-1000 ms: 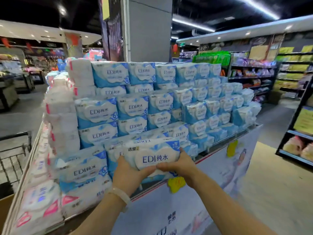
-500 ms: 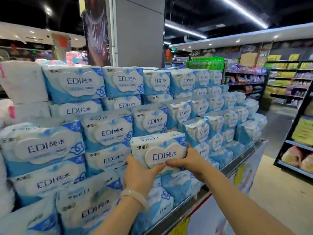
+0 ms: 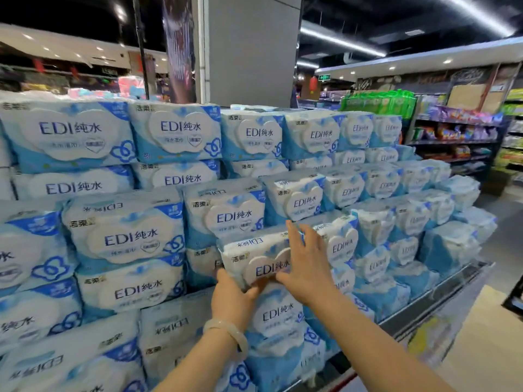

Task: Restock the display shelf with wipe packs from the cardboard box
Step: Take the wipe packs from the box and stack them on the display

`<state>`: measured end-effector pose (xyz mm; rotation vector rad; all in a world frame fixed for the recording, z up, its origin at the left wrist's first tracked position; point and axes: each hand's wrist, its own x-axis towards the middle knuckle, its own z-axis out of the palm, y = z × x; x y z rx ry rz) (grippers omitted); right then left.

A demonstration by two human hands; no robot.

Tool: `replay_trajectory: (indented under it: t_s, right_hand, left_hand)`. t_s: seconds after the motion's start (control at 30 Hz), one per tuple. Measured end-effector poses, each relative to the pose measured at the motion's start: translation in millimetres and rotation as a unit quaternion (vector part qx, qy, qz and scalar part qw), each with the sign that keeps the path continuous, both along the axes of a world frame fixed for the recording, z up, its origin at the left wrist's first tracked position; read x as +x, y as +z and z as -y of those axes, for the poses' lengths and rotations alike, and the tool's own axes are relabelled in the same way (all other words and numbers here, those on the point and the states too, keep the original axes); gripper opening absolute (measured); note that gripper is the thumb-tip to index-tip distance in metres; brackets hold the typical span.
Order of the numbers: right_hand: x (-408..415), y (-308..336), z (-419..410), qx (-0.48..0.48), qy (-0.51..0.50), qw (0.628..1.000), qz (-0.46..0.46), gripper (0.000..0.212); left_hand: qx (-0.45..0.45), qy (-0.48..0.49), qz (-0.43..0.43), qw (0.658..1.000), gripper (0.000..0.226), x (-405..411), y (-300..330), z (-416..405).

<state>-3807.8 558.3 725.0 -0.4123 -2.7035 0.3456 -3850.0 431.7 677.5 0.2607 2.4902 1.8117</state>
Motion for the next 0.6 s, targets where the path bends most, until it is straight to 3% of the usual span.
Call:
replay_trajectory:
  t_s: [0.07, 0.23, 0.47, 0.53, 0.6]
  right_hand:
    - [-6, -1, -10, 0.076, 0.014, 0.996, 0.034, 0.096]
    - [-21, 0, -34, 0.04, 0.045, 0.994, 0.096, 0.1]
    - [-25, -3, -39, 0.063, 0.065, 0.992, 0.089, 0.102]
    - [-26, -6, -41, 0.072, 0.066, 0.992, 0.079, 0.095]
    - [-29, -9, -45, 0.087, 0.069, 0.991, 0.069, 0.091]
  left_hand:
    - [-0.015, 0.014, -0.007, 1.0, 0.048, 2, 0, -3]
    - [-0.022, 0.036, -0.004, 0.999, 0.052, 1, 3, 0]
    - [-0.04, 0.071, 0.01, 0.997, 0.054, 2, 5, -7]
    - [-0.081, 0.084, 0.015, 0.993, 0.067, 7, 7, -7]
    - [-0.137, 0.125, -0.022, 0.982, 0.097, 12, 9, -7]
